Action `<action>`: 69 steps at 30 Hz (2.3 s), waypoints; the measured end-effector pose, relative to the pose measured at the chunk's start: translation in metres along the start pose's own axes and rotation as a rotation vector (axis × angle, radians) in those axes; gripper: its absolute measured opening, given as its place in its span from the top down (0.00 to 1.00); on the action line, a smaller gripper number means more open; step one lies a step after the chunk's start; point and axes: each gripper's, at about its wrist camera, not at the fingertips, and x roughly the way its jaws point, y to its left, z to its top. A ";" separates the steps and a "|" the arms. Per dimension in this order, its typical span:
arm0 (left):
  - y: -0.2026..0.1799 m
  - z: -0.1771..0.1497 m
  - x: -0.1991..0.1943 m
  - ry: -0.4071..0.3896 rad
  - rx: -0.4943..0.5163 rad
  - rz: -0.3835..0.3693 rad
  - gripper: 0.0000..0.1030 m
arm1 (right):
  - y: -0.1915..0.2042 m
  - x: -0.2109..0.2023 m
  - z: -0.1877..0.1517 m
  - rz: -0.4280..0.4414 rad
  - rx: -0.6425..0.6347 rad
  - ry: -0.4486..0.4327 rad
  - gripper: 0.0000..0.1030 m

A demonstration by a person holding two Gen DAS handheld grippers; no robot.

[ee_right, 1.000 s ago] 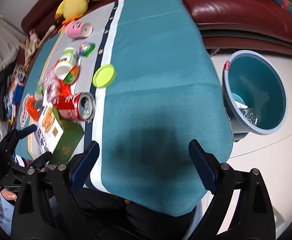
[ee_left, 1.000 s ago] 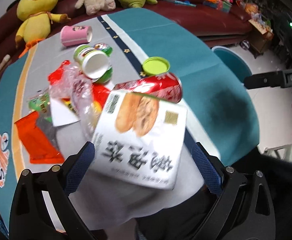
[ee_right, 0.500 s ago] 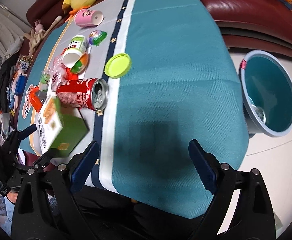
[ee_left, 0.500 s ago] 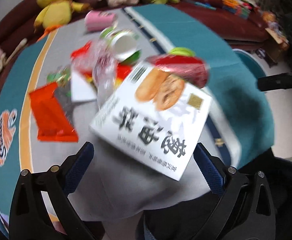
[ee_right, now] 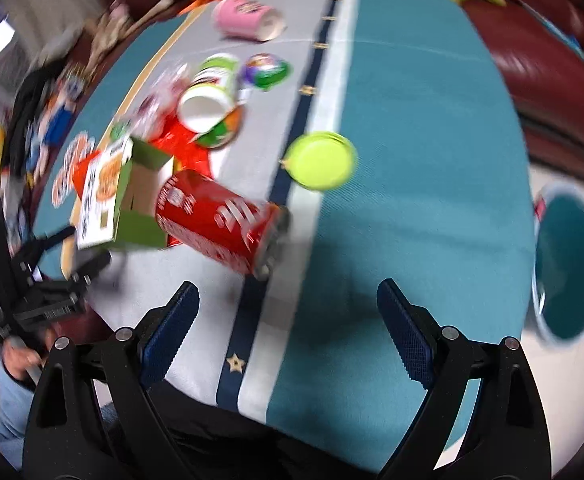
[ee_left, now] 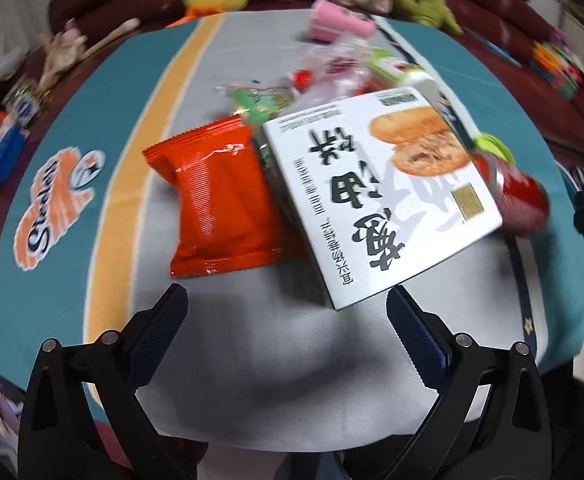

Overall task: Collect trash
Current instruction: 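Return both tools to the table toward the bread box and red can, then grasp the bread snack box with the left tool while the right tool grasps the red can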

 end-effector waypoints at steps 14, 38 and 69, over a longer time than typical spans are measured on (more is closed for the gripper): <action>-0.006 -0.011 -0.034 -0.020 -0.114 -0.029 0.03 | 0.080 0.060 0.024 0.009 -0.544 0.159 0.16; -0.084 0.071 0.005 0.028 -0.065 0.330 0.03 | -0.031 0.011 0.005 0.187 -0.133 -0.041 0.33; -0.004 0.028 -0.067 -0.150 -0.170 0.083 0.86 | 0.013 -0.008 -0.004 0.059 -0.137 -0.043 0.33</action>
